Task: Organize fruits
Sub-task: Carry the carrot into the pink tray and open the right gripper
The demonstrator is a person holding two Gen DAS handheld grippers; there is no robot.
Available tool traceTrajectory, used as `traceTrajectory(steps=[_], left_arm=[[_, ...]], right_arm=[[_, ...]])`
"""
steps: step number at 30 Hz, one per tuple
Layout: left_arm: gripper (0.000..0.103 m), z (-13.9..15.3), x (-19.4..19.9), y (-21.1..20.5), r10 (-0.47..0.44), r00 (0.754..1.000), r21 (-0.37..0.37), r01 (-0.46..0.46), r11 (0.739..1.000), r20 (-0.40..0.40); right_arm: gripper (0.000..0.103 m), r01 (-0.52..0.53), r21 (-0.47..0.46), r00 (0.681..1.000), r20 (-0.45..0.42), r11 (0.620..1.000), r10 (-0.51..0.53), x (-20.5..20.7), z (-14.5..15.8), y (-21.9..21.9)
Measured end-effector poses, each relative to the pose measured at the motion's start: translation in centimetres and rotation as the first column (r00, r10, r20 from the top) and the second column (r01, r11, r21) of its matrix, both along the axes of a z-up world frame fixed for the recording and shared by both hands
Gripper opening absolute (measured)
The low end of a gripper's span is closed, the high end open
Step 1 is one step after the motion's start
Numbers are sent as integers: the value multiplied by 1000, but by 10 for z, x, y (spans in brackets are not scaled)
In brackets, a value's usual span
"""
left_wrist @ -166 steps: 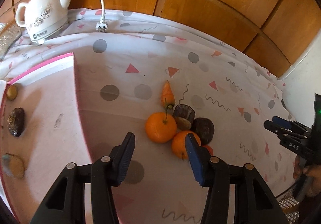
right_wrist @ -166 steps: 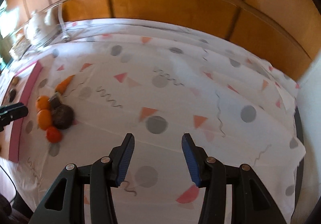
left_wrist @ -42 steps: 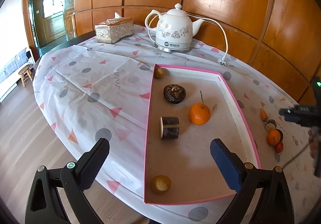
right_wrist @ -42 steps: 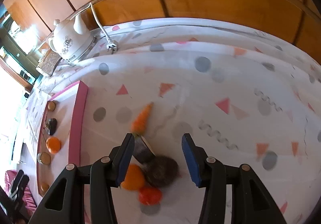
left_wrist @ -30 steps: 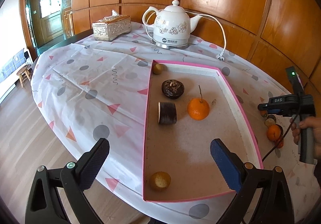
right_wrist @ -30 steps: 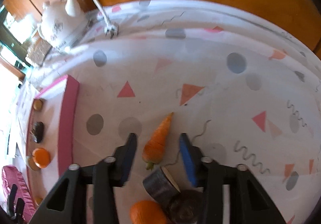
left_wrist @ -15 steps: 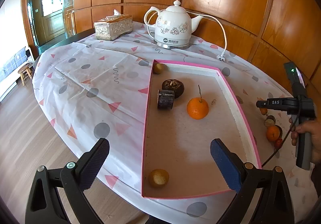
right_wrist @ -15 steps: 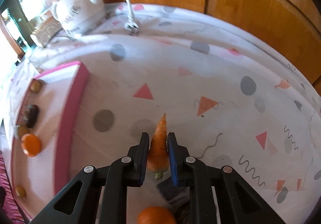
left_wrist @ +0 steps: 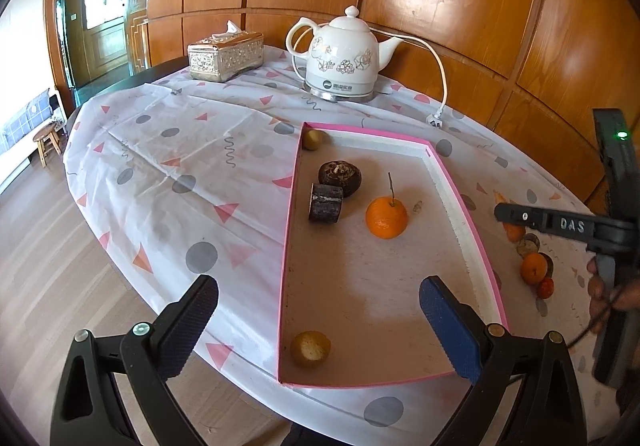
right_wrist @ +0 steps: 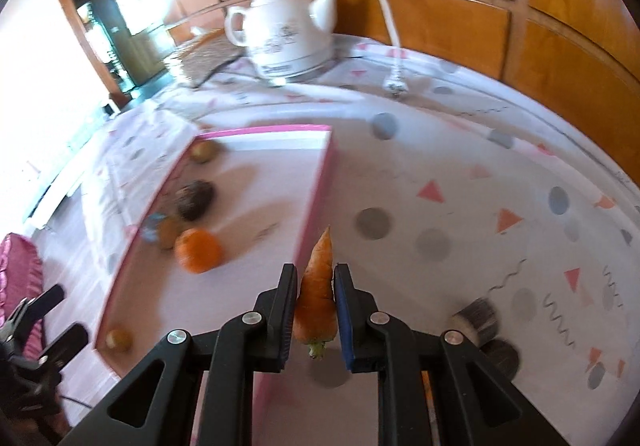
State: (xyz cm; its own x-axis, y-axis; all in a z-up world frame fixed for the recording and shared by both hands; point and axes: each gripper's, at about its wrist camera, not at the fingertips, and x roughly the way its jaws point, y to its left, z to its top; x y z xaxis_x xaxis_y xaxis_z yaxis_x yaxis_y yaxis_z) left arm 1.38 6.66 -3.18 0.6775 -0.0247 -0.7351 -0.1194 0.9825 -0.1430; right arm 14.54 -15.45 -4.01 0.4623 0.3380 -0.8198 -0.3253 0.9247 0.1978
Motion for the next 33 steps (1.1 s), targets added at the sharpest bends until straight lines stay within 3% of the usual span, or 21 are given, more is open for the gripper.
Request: traceTrajectory(steps=[13, 23, 33], left_arm=[[101, 1, -4, 15, 54, 999, -49, -53, 997, 6], [101, -1, -4, 17, 57, 998, -48, -57, 997, 1], [101, 2, -6, 13, 51, 999, -31, -50, 998, 17]], right_arm=[[18, -119, 15, 992, -29, 993, 120, -36, -2, 47], [19, -124, 1, 990, -64, 992, 124, -34, -15, 62], [25, -101, -27, 994, -42, 995, 100, -41, -15, 60]])
